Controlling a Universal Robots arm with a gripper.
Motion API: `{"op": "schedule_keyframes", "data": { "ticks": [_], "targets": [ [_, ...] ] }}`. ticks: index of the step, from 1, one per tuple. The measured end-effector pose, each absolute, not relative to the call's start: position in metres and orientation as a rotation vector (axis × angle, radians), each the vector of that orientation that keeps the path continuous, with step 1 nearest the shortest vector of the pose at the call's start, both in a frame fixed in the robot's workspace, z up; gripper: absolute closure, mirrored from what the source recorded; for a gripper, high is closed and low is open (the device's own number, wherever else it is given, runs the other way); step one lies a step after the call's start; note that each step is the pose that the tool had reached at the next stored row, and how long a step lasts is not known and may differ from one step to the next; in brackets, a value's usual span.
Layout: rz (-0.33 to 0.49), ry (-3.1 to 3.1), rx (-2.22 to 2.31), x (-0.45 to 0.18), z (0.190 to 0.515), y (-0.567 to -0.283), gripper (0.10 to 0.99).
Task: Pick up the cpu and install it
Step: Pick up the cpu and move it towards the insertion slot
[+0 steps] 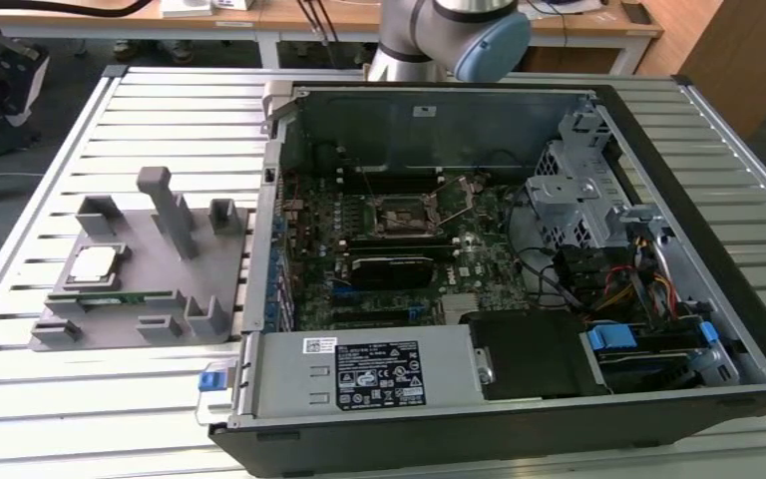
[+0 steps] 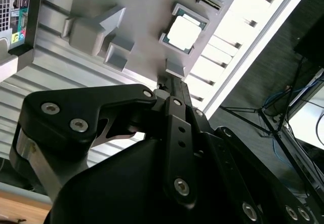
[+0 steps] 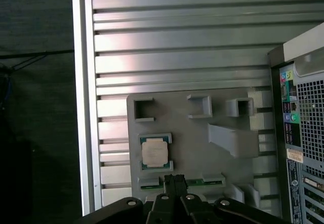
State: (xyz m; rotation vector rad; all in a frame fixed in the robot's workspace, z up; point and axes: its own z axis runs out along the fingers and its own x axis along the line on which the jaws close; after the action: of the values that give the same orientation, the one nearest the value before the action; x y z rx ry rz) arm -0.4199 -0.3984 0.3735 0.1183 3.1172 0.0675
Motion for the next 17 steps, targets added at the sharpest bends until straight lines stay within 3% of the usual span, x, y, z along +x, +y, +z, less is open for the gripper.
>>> {"op": "schedule_keyframes", "data": {
  "ticks": [17],
  "targets": [
    [0.067, 3.139, 0.12, -0.43, 0.355, -0.401, 0.98]
  ]
}}
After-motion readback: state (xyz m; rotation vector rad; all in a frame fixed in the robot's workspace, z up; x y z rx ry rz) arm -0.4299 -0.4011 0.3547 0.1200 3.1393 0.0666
